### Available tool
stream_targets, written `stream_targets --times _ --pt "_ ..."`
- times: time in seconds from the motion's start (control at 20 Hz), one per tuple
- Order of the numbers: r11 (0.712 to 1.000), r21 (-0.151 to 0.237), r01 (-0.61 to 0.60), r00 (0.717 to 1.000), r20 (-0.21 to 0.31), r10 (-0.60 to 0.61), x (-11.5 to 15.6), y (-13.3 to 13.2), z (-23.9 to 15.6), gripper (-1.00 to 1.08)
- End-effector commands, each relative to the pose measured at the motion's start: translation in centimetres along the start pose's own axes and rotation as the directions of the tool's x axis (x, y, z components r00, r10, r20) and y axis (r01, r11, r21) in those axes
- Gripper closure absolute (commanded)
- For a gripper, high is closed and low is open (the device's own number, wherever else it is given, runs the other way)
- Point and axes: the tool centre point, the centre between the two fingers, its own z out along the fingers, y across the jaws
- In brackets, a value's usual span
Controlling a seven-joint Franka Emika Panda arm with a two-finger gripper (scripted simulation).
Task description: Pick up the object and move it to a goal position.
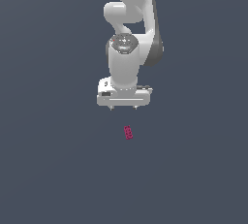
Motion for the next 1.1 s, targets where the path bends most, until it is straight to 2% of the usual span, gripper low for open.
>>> stream_targets --times 0.0,0.45,1.05 --pt "1.000 0.000 0.000 1.000 0.000 0.000 0.0 0.0 0.0 -0.92" --pt "0.999 -0.016 0.028 0.999 0.021 -0.028 -0.4 -1.7 0.1 -0.92" --pt "0.998 -0.010 0.065 0.998 0.014 -0.065 0.8 -1.8 2.2 -0.92"
